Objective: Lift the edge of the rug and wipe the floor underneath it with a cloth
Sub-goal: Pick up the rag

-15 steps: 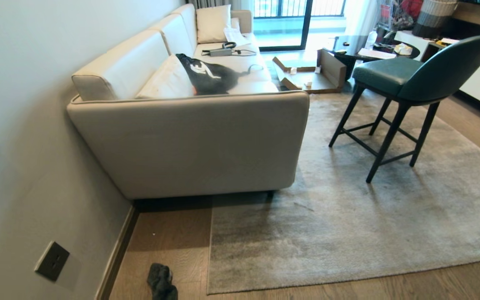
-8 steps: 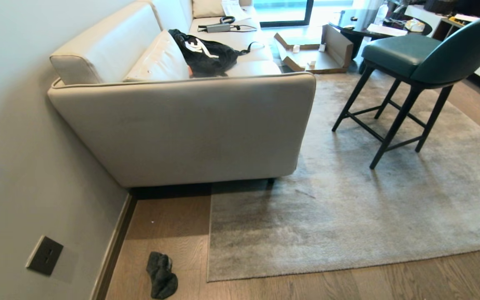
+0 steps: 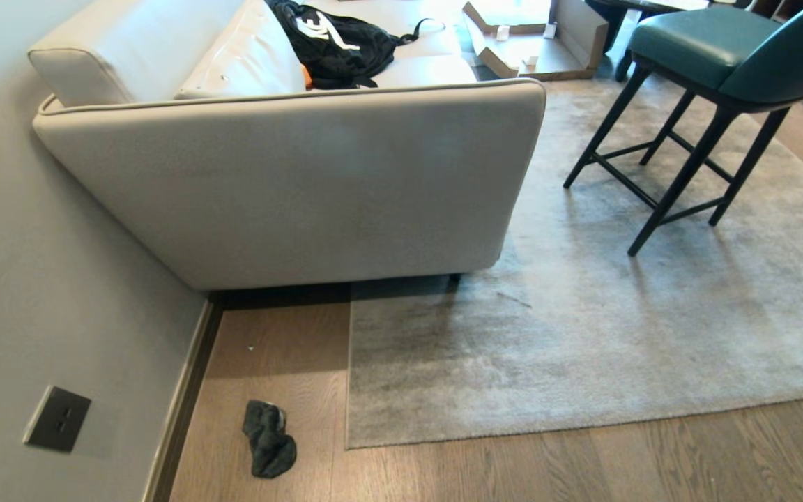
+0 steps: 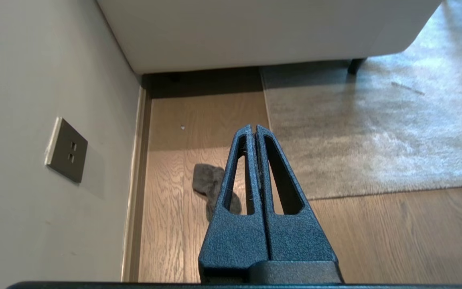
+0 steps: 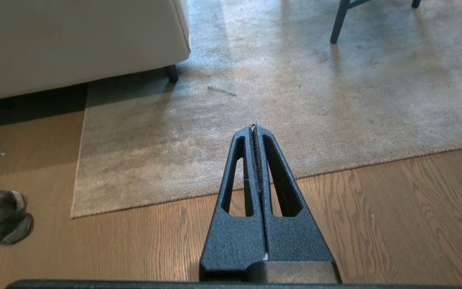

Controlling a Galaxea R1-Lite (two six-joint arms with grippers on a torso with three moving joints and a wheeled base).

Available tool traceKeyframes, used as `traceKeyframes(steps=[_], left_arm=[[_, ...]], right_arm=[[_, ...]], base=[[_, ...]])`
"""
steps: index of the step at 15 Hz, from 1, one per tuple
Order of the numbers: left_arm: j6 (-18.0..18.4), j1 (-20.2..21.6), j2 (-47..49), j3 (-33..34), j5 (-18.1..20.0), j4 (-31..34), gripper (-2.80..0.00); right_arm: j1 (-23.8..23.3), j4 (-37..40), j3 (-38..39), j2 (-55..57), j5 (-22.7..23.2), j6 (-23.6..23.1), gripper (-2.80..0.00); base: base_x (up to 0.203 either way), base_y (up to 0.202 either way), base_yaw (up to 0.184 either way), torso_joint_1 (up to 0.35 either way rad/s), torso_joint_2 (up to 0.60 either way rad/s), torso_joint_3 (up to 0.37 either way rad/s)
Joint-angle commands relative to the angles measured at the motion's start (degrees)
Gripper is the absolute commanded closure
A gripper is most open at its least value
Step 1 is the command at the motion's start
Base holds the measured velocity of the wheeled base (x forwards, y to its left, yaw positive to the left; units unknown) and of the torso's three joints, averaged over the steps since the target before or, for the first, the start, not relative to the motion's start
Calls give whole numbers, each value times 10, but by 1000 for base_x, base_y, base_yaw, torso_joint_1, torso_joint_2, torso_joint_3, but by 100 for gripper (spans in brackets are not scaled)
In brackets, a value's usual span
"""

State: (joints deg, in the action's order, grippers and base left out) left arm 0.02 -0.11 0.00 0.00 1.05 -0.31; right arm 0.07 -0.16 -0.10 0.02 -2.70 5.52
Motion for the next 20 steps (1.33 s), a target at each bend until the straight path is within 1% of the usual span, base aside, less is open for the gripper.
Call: traceKeyframes(steps=[1, 6, 9, 11, 15, 20], left_arm=[[2, 0, 0, 0, 0, 0, 0], [2, -1, 0, 0, 0, 0, 0], [8, -1, 0, 0, 0, 0, 0], [2, -1, 0, 0, 0, 0, 0], [6, -1, 0, 0, 1, 0, 0], [1, 0, 0, 0, 0, 0, 0]], right_arm=[[0, 0, 0, 1, 0, 0, 0], [0, 0, 0, 1, 0, 0, 0], [0, 0, 0, 1, 0, 0, 0], [0, 0, 0, 1, 0, 0, 0], [0, 0, 0, 1, 0, 0, 0], [0, 0, 0, 1, 0, 0, 0]], base=[[0, 0, 0, 2, -1, -196], [0, 0, 0, 6, 5, -198], [0, 0, 0, 5, 4, -198], [0, 0, 0, 4, 2, -198], [0, 0, 0, 3, 4, -196], [0, 0, 0, 0, 1, -197]])
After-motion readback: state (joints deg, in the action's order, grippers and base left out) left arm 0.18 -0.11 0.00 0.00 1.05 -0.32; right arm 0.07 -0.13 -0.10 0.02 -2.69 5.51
